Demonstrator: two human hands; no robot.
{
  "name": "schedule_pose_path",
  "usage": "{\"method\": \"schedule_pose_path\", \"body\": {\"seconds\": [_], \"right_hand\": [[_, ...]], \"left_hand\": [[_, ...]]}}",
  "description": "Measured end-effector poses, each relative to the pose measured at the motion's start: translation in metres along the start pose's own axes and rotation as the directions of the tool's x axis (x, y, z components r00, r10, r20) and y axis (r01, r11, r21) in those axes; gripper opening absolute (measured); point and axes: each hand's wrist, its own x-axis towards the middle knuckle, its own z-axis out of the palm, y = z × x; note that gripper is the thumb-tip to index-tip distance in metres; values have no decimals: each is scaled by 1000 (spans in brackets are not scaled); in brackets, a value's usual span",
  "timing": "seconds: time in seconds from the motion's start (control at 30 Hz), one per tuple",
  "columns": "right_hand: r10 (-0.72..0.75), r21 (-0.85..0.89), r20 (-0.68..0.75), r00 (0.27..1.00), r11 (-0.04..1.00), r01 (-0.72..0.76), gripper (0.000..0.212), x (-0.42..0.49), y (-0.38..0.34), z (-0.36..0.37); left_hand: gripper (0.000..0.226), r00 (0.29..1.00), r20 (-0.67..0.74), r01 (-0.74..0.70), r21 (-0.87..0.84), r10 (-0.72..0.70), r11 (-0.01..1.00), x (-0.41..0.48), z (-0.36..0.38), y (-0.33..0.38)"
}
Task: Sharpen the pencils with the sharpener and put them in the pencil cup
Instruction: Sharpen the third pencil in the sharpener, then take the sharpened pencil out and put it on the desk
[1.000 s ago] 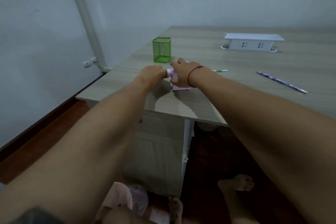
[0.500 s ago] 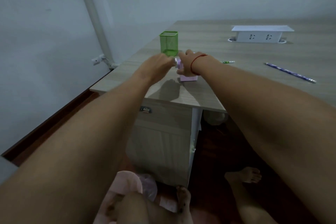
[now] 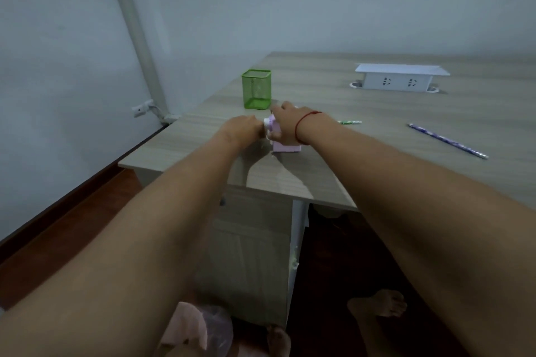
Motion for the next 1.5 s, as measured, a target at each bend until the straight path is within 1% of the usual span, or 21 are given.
{"method": "schedule_pose_path", "body": {"seconds": [0.1,0.13,0.17,0.23,0.27,0.3,0.33,0.4,0.53,0.63,0.67,0.73,0.8,0.83,0.87,0.93,1.0,1.2,1.5], "right_hand": [[-20,49,6,1000,999,20,60,-5,2,2],[-29,118,-6,1000,993,29,59,-7,3,2],[-14,226,-34,999,974,22,57,-7,6,1],[87,445,-108,990,895,-31,50,-5,14,-2],[153,498,-122,981,864,-73,44,-3,19,-4],[214,514,-110,971,848,-129,38,-3,25,-6],[257,504,-76,963,844,-186,33,-3,31,-7],[293,449,-1,956,854,-261,32,-6,36,-8],[254,324,30,967,912,-250,29,-7,34,-9],[248,184,52,967,950,-254,30,-13,31,-10],[245,148,55,968,957,-251,29,-14,31,-10],[236,109,62,970,964,-242,28,-14,29,-12],[223,88,52,973,970,-227,26,-13,29,-15],[210,85,39,977,974,-212,25,-12,29,-16],[201,80,36,979,976,-203,25,-12,29,-18],[185,46,67,980,981,-188,28,-15,29,-20],[161,4,76,984,987,-162,33,-19,29,-20],[135,-23,77,988,991,-134,36,-26,35,-19],[65,-78,-52,997,995,-69,35,-32,57,0]], "left_hand": [[23,999,-33,3,-17,-3,1000,-5,10,0],[23,999,-52,0,-22,-1,1000,-8,12,1],[23,998,-64,4,-30,-6,1000,-10,13,1],[24,997,-73,23,-55,-27,998,-13,15,2],[24,996,-74,35,-71,-41,997,-15,17,3],[22,996,-72,48,-91,-55,995,-16,18,4],[20,995,-73,57,-116,-65,992,-18,19,6],[21,993,-78,79,-168,-93,983,-20,18,9],[25,988,-69,121,-191,-136,974,-23,12,7],[24,982,-90,140,-234,-165,962,-28,8,5],[23,976,-133,133,-262,-172,956,-29,4,5],[20,949,-261,90,-315,-177,945,-28,-6,11],[28,901,-401,7,-373,-168,928,-20,-19,22],[31,882,-441,-33,-409,-166,912,-15,-23,29],[31,877,-450,-64,-457,-168,887,-10,-26,36],[25,910,-385,-82,-536,-156,840,-2,-24,50],[27,934,-323,-64,-573,-153,817,2,-15,58],[25,924,-326,-33,-587,-199,809,1,-6,62],[26,920,-327,-12,-571,-214,821,-4,-8,69]]}}
